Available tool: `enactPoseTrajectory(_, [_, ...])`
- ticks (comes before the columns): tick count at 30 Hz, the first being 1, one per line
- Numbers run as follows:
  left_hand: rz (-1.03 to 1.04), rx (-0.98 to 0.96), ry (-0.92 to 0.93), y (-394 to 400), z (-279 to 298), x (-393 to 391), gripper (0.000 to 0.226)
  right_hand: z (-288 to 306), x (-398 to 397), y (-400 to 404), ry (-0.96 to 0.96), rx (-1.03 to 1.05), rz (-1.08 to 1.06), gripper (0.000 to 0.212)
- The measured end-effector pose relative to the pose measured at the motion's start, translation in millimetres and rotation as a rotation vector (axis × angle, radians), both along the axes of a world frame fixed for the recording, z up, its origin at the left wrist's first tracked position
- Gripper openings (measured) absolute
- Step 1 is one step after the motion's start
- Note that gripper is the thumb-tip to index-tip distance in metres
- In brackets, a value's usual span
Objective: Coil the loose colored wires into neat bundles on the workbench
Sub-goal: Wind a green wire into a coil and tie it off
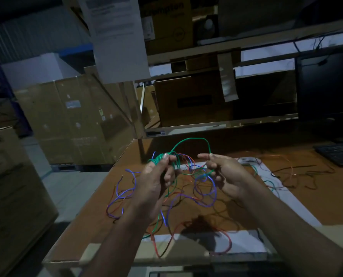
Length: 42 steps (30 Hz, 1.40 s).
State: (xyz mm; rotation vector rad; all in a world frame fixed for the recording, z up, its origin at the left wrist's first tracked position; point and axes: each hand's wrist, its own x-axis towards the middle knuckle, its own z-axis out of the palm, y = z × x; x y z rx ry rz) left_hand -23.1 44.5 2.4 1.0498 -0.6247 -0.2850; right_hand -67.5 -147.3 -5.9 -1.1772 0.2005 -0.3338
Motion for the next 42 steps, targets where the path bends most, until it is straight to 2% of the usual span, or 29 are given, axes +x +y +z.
enactPoseTrajectory(1, [0.003, -0.003, 0.005, 0, 2, 0, 0.026, -3, 1, -2, -0.025, -0.147, -0.051, 0.034])
enactPoseTrajectory(4, [0.025, -0.049, 0.067, 2, 8, 1, 0.029, -8, 4, -2, -0.139, -0.764, -0.273, 0.029])
enactPoseTrajectory(10, [0.038, -0.324, 0.255, 16, 18, 20, 0.029, -22, 3, 5, 0.009, -1.209, -0.278, 0.004])
enactPoseTrajectory(15, [0.126, -0.317, 0.077, 20, 24, 29, 0.031, -26, -7, 17, -0.148, -1.533, -0.13, 0.005])
enactPoseTrajectory(17, [0.174, -0.168, -0.057, 16, 19, 26, 0.035, -23, -9, 24, -0.24, -1.57, -0.016, 0.01])
enactPoseTrajectory(19, [0.217, 0.081, -0.201, 11, 12, 20, 0.031, -18, -12, 31, -0.349, -1.464, 0.049, 0.01])
enactPoseTrajectory(23, [0.235, 0.528, -0.493, 4, -4, 15, 0.033, -6, -14, 31, -0.377, -1.188, -0.101, 0.012])
enactPoseTrajectory(26, [0.228, 0.675, -0.609, 0, -11, 13, 0.041, -7, -11, 24, -0.415, -1.129, -0.233, 0.007])
enactPoseTrajectory(28, [0.246, 0.743, -0.654, 2, -12, 16, 0.042, -13, -10, 19, -0.384, -1.107, -0.225, 0.012])
enactPoseTrajectory(32, [0.216, 0.696, -0.604, 10, -7, 20, 0.062, -33, -5, 4, -0.293, -1.338, -0.219, 0.037])
enactPoseTrajectory(36, [0.196, 0.576, -0.542, 15, 5, 22, 0.05, -52, -2, -10, -0.175, -1.541, -0.221, 0.046])
enactPoseTrajectory(39, [0.16, 0.403, -0.364, 18, 16, 23, 0.04, -59, 0, -12, -0.005, -1.719, -0.275, 0.035])
enactPoseTrajectory(42, [0.108, 0.241, -0.206, 20, 25, 28, 0.029, -61, -2, -19, 0.073, -1.604, -0.191, 0.023])
